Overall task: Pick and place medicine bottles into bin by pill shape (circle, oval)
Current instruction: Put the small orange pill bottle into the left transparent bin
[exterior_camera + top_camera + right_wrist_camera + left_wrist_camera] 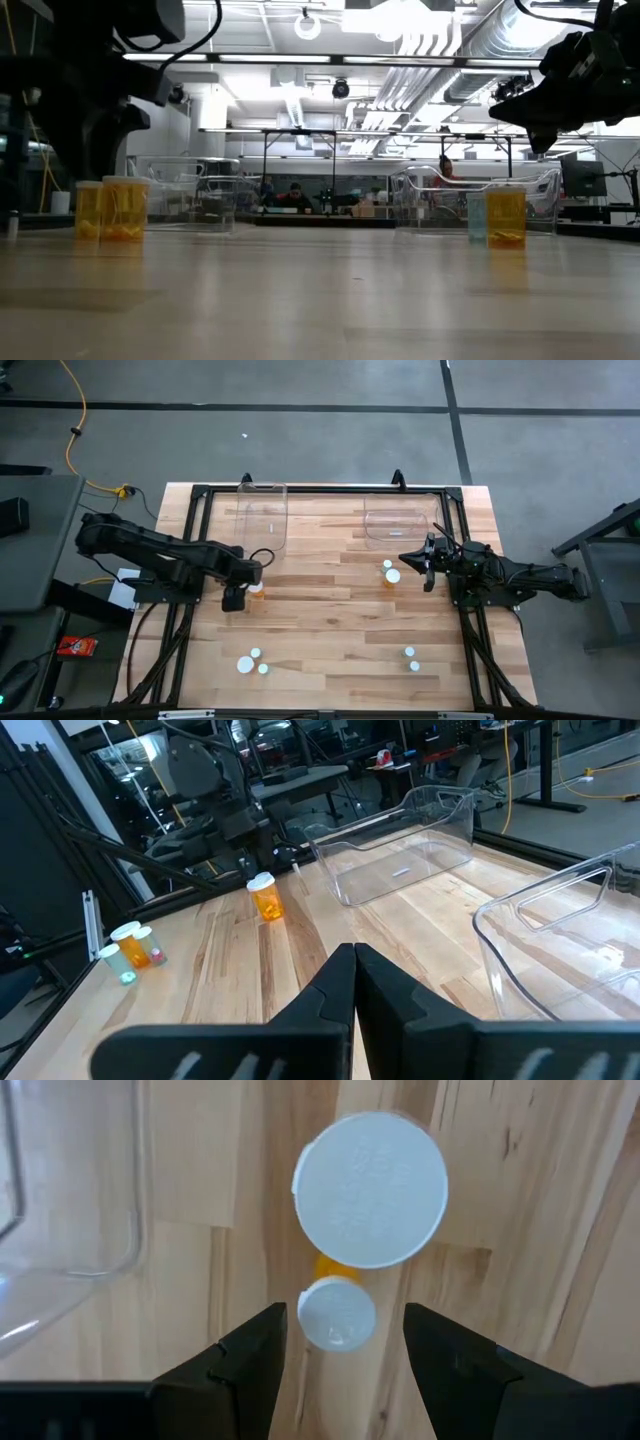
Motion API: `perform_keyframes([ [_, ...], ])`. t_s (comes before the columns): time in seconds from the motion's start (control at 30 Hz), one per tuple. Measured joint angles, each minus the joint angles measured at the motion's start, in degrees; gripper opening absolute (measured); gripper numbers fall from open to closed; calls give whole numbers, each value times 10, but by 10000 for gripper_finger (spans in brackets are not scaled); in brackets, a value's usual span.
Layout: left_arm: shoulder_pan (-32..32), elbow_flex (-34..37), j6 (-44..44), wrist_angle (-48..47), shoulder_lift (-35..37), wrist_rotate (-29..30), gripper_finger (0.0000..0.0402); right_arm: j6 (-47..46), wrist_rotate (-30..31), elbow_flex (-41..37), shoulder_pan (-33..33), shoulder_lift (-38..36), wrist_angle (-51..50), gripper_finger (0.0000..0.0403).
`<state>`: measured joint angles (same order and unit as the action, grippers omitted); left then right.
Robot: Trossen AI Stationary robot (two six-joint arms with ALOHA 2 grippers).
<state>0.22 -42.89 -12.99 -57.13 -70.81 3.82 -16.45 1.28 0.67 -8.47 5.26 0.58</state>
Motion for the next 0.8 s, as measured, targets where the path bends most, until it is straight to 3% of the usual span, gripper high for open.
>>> perform_keyframes([
  [0.8,6,0,12,25,-62,3,191,0,0,0,0,0,0,0],
])
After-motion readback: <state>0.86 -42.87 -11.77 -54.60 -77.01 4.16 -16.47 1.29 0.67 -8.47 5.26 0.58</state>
